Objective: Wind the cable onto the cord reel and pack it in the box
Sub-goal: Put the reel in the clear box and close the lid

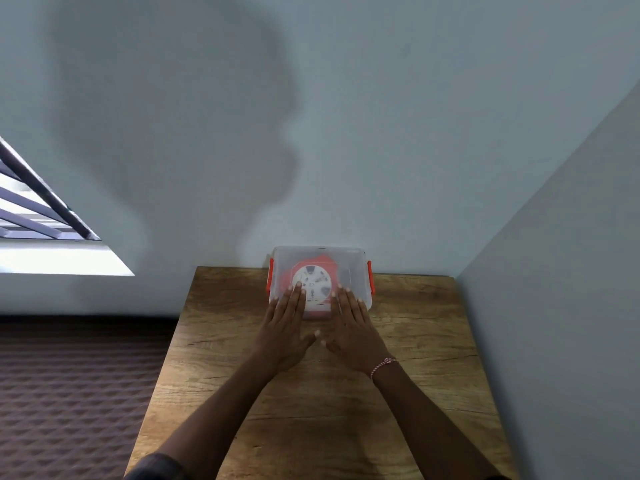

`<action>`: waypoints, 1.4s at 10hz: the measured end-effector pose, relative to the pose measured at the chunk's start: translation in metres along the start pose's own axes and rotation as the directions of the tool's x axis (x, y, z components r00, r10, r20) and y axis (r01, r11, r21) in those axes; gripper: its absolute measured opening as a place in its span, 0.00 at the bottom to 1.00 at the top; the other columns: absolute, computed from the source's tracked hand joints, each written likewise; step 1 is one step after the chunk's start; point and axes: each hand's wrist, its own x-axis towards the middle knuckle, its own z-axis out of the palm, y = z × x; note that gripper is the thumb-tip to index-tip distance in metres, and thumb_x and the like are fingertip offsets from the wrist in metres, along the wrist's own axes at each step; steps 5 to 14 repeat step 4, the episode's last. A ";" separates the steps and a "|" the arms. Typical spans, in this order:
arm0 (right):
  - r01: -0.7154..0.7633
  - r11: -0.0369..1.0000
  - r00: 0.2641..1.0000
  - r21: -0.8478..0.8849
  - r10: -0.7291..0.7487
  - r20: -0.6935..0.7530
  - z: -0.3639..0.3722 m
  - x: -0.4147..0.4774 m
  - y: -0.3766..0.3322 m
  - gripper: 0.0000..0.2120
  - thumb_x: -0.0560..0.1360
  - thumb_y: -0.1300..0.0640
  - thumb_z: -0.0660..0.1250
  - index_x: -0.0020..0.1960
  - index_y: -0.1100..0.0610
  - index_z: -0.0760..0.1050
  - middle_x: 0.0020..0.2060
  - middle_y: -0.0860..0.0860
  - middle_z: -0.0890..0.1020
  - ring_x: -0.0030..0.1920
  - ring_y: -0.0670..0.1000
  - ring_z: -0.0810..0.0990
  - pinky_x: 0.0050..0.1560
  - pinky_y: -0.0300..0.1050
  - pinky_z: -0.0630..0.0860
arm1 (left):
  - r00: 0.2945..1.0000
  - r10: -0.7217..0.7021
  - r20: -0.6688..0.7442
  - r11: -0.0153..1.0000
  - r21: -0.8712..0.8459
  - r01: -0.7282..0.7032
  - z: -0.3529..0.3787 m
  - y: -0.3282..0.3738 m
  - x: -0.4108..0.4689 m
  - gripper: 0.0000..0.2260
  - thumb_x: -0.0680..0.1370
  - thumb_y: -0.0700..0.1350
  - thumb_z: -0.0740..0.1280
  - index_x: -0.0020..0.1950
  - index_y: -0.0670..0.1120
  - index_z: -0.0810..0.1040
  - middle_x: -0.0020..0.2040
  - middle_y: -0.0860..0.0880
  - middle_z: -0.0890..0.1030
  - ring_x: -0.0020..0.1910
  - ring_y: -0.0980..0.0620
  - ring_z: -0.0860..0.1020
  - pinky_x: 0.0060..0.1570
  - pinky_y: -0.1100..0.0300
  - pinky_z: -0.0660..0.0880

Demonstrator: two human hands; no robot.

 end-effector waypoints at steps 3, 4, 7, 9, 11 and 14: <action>-0.171 0.985 0.861 -0.028 0.135 -0.490 -0.097 0.021 -0.012 0.38 0.83 0.39 0.54 0.84 0.57 0.44 0.83 0.59 0.43 0.83 0.61 0.42 0.81 0.66 0.46 | 0.861 -0.057 -0.505 0.996 0.025 0.080 -0.094 0.014 0.015 0.41 0.83 0.69 0.53 0.87 0.44 0.49 0.87 0.41 0.47 0.86 0.40 0.46 0.83 0.37 0.47; -0.175 0.985 0.784 0.001 0.140 -0.605 -0.133 0.031 -0.008 0.40 0.82 0.33 0.52 0.84 0.55 0.47 0.84 0.58 0.46 0.83 0.62 0.44 0.80 0.67 0.44 | 0.795 -0.051 -0.604 0.993 0.051 0.103 -0.128 0.011 0.028 0.42 0.82 0.71 0.53 0.87 0.46 0.51 0.87 0.42 0.50 0.86 0.39 0.49 0.82 0.34 0.49; -0.175 0.985 0.784 0.001 0.140 -0.605 -0.133 0.031 -0.008 0.40 0.82 0.33 0.52 0.84 0.55 0.47 0.84 0.58 0.46 0.83 0.62 0.44 0.80 0.67 0.44 | 0.795 -0.051 -0.604 0.993 0.051 0.103 -0.128 0.011 0.028 0.42 0.82 0.71 0.53 0.87 0.46 0.51 0.87 0.42 0.50 0.86 0.39 0.49 0.82 0.34 0.49; -0.175 0.985 0.784 0.001 0.140 -0.605 -0.133 0.031 -0.008 0.40 0.82 0.33 0.52 0.84 0.55 0.47 0.84 0.58 0.46 0.83 0.62 0.44 0.80 0.67 0.44 | 0.795 -0.051 -0.604 0.993 0.051 0.103 -0.128 0.011 0.028 0.42 0.82 0.71 0.53 0.87 0.46 0.51 0.87 0.42 0.50 0.86 0.39 0.49 0.82 0.34 0.49; -0.175 0.985 0.784 0.001 0.140 -0.605 -0.133 0.031 -0.008 0.40 0.82 0.33 0.52 0.84 0.55 0.47 0.84 0.58 0.46 0.83 0.62 0.44 0.80 0.67 0.44 | 0.795 -0.051 -0.604 0.993 0.051 0.103 -0.128 0.011 0.028 0.42 0.82 0.71 0.53 0.87 0.46 0.51 0.87 0.42 0.50 0.86 0.39 0.49 0.82 0.34 0.49; -0.175 0.985 0.784 0.001 0.140 -0.605 -0.133 0.031 -0.008 0.40 0.82 0.33 0.52 0.84 0.55 0.47 0.84 0.58 0.46 0.83 0.62 0.44 0.80 0.67 0.44 | 0.795 -0.051 -0.604 0.993 0.051 0.103 -0.128 0.011 0.028 0.42 0.82 0.71 0.53 0.87 0.46 0.51 0.87 0.42 0.50 0.86 0.39 0.49 0.82 0.34 0.49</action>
